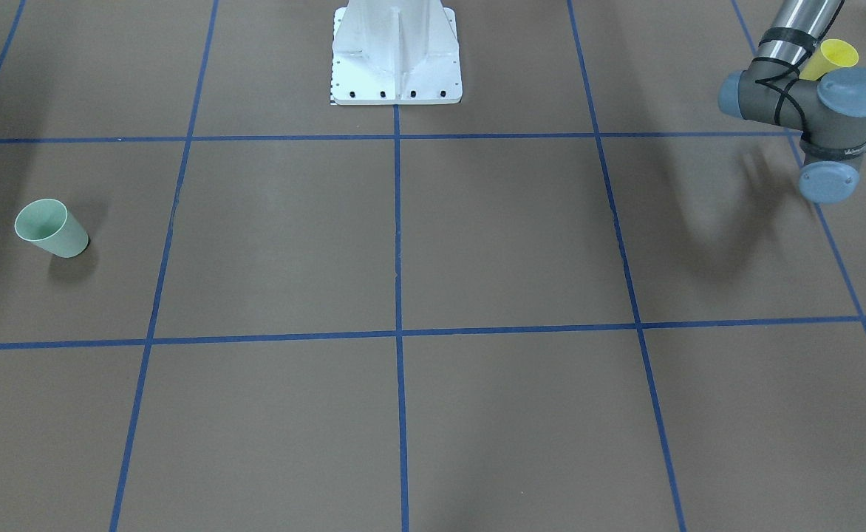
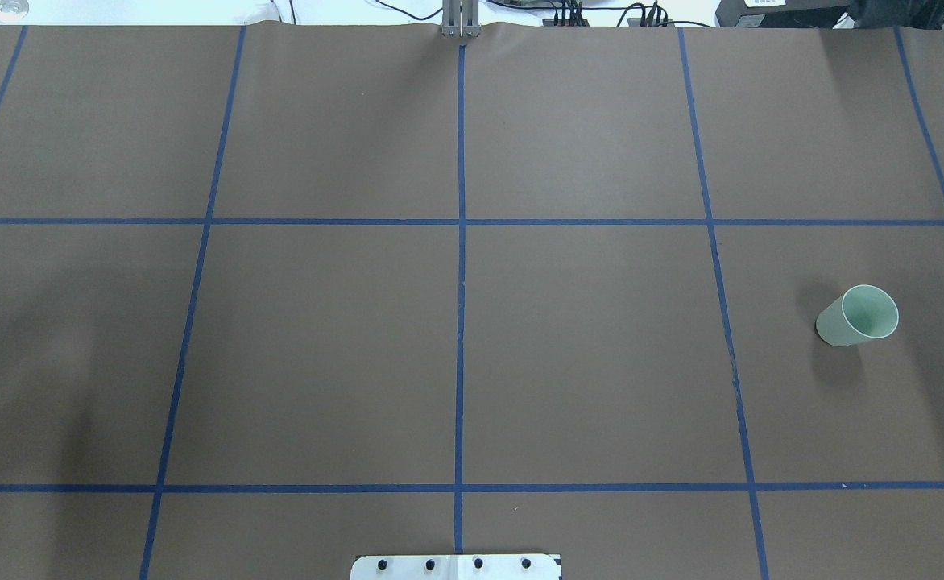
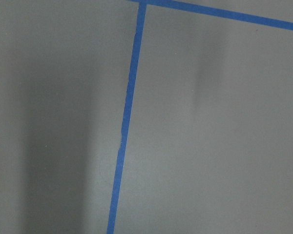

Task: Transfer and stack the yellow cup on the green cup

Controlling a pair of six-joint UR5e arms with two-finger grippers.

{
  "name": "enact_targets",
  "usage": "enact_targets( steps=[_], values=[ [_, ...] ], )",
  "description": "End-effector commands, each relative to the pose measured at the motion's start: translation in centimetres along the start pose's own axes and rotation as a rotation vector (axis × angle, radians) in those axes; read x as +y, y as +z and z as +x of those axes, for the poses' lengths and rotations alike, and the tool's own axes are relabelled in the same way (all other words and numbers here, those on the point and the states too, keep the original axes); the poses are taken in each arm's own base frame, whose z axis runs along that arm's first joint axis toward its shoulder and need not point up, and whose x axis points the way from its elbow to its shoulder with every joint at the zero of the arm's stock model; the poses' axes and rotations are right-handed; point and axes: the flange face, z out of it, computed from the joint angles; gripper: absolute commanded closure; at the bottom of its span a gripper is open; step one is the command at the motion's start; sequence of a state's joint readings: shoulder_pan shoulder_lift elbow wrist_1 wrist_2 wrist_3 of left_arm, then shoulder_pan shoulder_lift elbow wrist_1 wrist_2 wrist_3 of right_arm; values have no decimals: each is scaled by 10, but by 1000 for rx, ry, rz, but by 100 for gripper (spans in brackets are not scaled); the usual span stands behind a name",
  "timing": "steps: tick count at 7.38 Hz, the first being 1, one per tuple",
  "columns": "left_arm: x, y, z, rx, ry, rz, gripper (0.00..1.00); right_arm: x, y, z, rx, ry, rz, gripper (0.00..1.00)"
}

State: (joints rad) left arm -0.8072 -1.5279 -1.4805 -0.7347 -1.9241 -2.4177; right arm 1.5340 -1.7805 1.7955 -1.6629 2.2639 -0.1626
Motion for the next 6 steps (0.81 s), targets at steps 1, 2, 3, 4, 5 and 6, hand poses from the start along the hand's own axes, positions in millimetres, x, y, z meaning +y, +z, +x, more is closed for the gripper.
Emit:
enact_targets(
  steps=[1, 2, 3, 4, 5, 6],
  values=[
    [14, 28, 9, -115, -52, -9, 0, -1, -2, -1, 0, -3, 4, 0],
    [18, 39, 12, -166, -71, -16, 0, -2, -3, -2, 1, -5, 6, 0],
    [18, 46, 11, -198, -79, -31, 0, -3, -4, -3, 2, -9, 11, 0],
    [16, 54, 12, -220, -85, -38, 0, -4, -5, -3, 1, -16, 19, 0],
    [14, 70, 13, -247, -91, -49, 0, -5, -5, -4, 2, -17, 20, 0],
    [10, 85, 17, -253, -106, -50, 0, -5, -5, -4, 2, -17, 20, 0]
  ],
)
